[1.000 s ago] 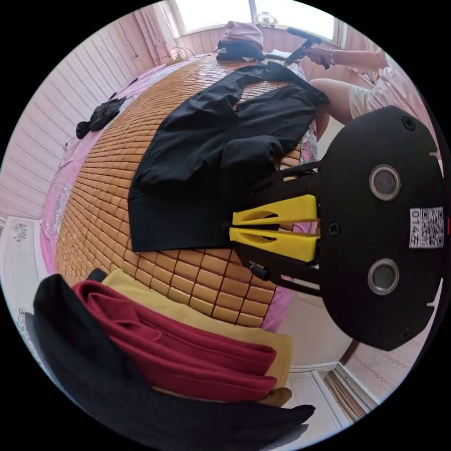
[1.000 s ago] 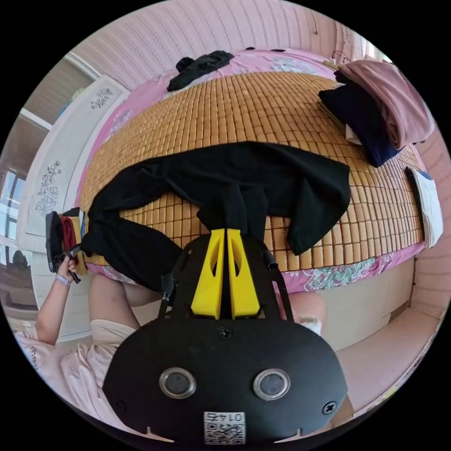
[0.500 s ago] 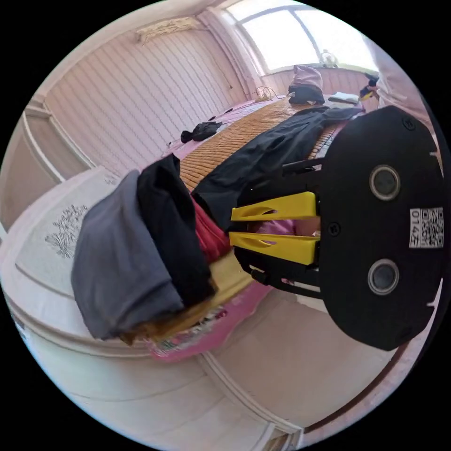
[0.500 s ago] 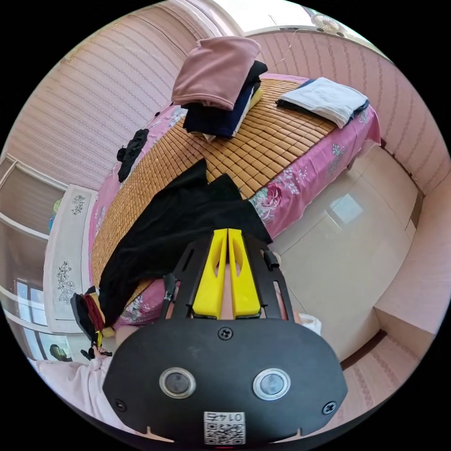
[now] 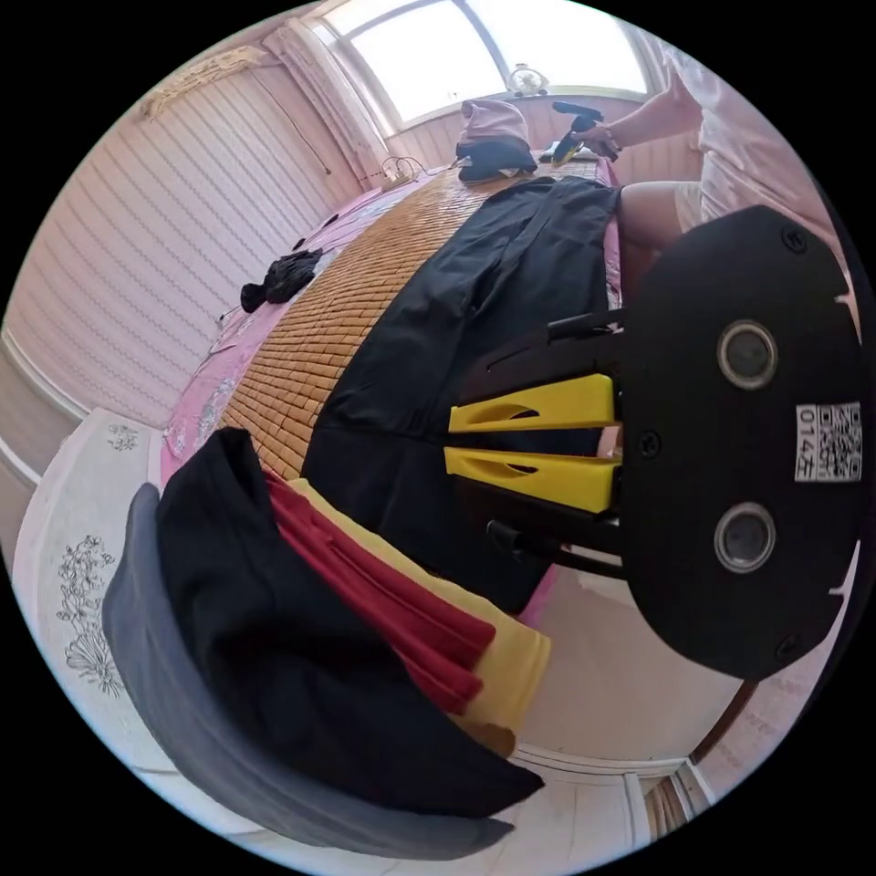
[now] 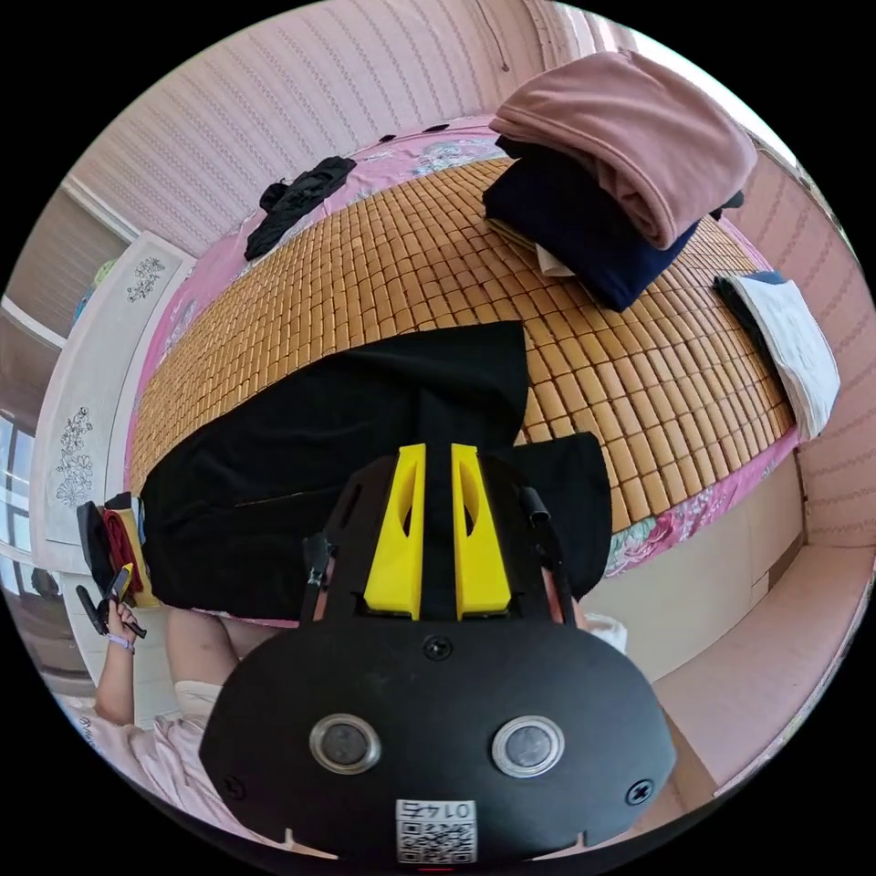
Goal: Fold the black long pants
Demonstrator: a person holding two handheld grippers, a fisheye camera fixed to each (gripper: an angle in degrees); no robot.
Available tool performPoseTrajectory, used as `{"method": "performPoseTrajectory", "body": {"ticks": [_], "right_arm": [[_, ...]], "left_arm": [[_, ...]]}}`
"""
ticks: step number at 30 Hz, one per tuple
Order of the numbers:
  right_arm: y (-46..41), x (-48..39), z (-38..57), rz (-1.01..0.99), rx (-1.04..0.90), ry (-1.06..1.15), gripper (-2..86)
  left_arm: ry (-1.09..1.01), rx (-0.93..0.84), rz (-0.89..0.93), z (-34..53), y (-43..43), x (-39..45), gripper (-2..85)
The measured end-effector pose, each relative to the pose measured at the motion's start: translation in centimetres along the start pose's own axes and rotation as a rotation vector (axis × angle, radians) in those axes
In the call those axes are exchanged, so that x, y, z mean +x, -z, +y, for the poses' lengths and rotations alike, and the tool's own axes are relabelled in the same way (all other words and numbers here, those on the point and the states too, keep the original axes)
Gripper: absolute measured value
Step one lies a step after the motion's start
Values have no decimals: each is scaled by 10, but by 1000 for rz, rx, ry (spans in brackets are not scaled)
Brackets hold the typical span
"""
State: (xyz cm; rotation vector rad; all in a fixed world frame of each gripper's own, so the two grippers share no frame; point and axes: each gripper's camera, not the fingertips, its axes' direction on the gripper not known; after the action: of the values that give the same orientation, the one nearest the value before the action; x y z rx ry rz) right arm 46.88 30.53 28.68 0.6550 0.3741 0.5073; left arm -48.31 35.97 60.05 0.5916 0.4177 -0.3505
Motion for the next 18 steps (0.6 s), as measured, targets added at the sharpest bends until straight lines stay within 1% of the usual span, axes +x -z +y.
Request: {"method": "performPoseTrajectory", "body": {"ticks": [2, 3, 5, 7, 9, 11, 12, 14, 18], "right_arm": [[-9, -2, -18, 72, -18, -16, 73], [-11, 1, -29, 100, 5, -46, 78], [-14, 10, -43, 98, 32, -85, 87], [-19, 19, -58, 73, 31, -119, 98], [-31, 29, -75, 88, 9, -145, 98], [-43, 36, -86, 129, -33, -160, 88], [-46, 39, -92, 146, -30, -164, 75], [-44, 44, -101, 155, 8, -172, 77], [-52, 48, -121, 112, -25, -78, 69]], "left_arm": [[-9, -47, -20, -14, -23, 18, 24], [-6, -74, -16, -22, -38, 27, 21], [-1, -112, -18, -32, -58, 40, 17], [0, -188, -102, -40, -85, 55, 7], [-3, -249, -173, -43, -102, 64, -2], [-31, -229, -181, -46, -106, 74, -6], [-46, -233, -189, -48, -109, 79, -7], [-89, -248, -207, -50, -115, 89, -8], [-199, -249, -304, -53, -128, 113, -10]]}}
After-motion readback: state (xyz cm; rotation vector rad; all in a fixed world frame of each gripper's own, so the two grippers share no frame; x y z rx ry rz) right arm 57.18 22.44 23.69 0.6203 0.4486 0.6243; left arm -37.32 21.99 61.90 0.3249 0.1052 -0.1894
